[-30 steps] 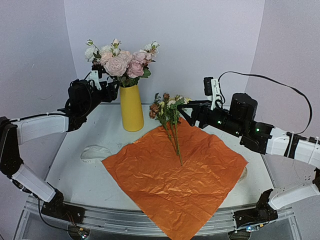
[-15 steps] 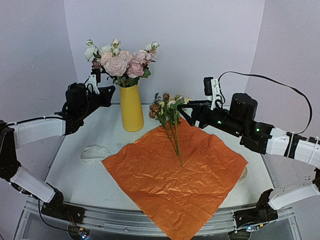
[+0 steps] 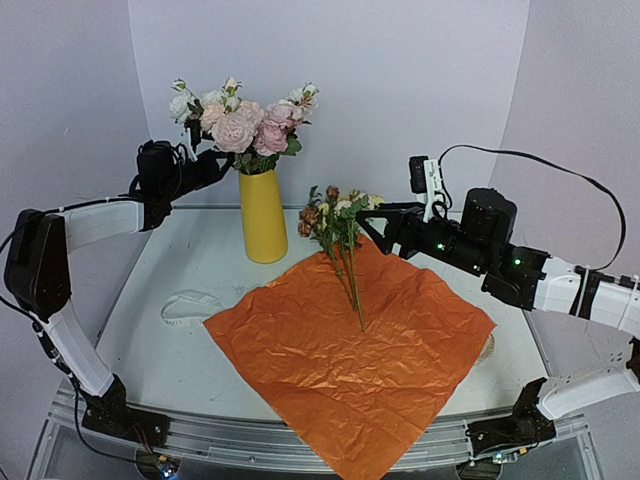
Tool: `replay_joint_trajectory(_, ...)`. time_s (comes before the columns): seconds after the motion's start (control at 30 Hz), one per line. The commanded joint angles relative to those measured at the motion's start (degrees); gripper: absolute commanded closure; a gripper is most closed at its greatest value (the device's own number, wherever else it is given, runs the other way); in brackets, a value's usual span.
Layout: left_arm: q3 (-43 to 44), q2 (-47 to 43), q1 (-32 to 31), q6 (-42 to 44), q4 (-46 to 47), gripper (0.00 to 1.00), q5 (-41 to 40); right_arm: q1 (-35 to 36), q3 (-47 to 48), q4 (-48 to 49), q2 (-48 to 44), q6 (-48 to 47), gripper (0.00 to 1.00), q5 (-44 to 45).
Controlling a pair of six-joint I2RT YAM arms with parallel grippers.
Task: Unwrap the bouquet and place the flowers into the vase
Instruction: Insert the fake flower into the vase.
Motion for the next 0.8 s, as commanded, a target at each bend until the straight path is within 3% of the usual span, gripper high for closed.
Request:
replay_joint_trajectory(0.0,4.9,0.9,0.6,-4.4,1.6,1.0,4.8,0.3,0.8,1.1,-0.8,-0.4,0.22,0.5)
replay_joint_trajectory(0.6,23.4,16.7,5.7,-8.3,1.4,1.0,10.1,0.2,0.5,0.6,-1.2,0.0,0.22,0.6)
replay_joint_trajectory(0.77,21.6,15.5,5.9,-8.1,1.4,1.0,9.6,0.2,0.4,0.6,-1.0,0.3,0.22,0.4)
